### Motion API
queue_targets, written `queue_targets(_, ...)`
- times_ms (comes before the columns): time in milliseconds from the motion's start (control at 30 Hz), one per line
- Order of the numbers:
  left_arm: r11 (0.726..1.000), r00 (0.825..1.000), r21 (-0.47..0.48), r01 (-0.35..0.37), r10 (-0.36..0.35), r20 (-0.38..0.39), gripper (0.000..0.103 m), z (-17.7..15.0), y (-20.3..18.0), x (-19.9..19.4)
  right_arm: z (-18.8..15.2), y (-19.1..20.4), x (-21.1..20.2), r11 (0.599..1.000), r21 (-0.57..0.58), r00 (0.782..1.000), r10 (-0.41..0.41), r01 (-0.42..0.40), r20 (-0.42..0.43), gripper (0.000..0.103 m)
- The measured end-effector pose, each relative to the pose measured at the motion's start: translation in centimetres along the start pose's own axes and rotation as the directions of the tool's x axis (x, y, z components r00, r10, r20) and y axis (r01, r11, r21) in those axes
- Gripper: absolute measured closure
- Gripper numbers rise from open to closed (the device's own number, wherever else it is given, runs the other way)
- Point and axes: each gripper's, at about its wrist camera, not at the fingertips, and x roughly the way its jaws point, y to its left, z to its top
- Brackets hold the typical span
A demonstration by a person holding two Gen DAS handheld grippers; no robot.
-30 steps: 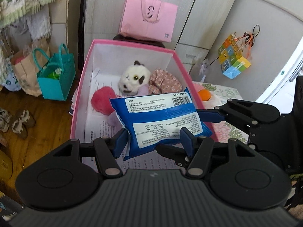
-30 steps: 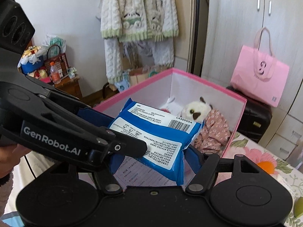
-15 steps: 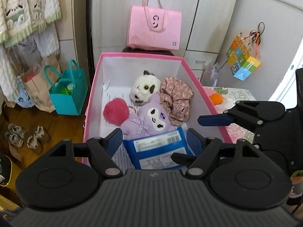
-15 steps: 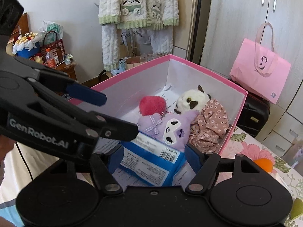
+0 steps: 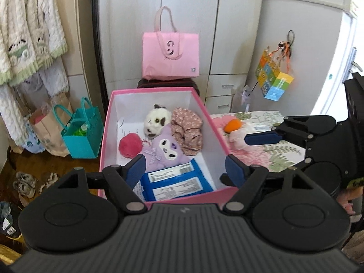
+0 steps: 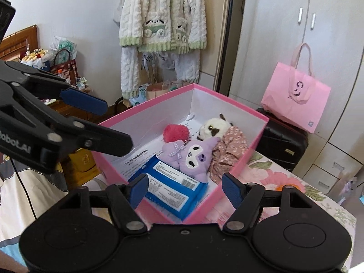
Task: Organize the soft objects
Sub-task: 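Withdraw both grippers from the box back over the bed, then grasp the white mesh pouf with the left gripper while the right grasps the green sponge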
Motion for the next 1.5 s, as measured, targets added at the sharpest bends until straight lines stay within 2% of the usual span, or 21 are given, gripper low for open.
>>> queue_targets(200, 0.999, 0.999, 0.051, 0.012, -0.014, 0.034, 0.025, -0.6, -3.1, -2.7, -2.6, -2.5, -5.6, 0.999, 0.03, 0.999, 0.016, -0.017, 0.043, 0.026)
queue_targets(367, 0.991, 0.995, 0.099, 0.089, -0.092, 0.029, 0.025, -1.4, -6.2, -3.9, -5.8, -5.3, -9.9, 0.996, 0.09, 0.997, -0.007, 0.001, 0.073, 0.026)
queue_targets(567, 0.97, 0.987, 0.18, 0.161, -0.163, -0.004, 0.025, -2.1, -10.8, -3.4, -9.5, -8.1, -13.3, 0.988, 0.143, 0.992, -0.075, 0.06, 0.105, 0.026)
queue_targets(733, 0.954, 0.979, 0.218, 0.205, -0.201, -0.041, 0.025, -1.9, -13.9, -1.8, -11.8, -9.8, -14.5, 0.98, 0.18, 0.988, -0.111, 0.09, 0.11, 0.026)
queue_targets(1067, 0.957, 0.979, 0.205, 0.205, -0.196, -0.063, 0.025, -2.1, -16.8, 4.2, -15.0, -13.4, -13.4, 0.97, 0.194, 0.969, -0.18, 0.146, 0.169, 0.026)
queue_targets(1267, 0.974, 0.989, 0.175, 0.146, -0.146, -0.01, 0.025, -2.3, -16.6, 8.0, -16.3, -16.2, -11.0, 0.967, 0.193, 0.955, -0.206, 0.165, 0.214, 0.026)
queue_targets(1367, 0.979, 0.992, 0.161, 0.123, -0.126, 0.014, 0.025, -2.4, -16.7, 10.2, -16.4, -17.9, -9.1, 0.963, 0.211, 0.958, -0.207, 0.164, 0.197, 0.026)
queue_targets(1500, 0.984, 0.994, 0.148, 0.096, -0.102, 0.029, 0.025, -2.4, -17.0, 13.1, -16.3, -19.5, -6.5, 0.952, 0.221, 0.953, -0.25, 0.21, 0.172, 0.026)
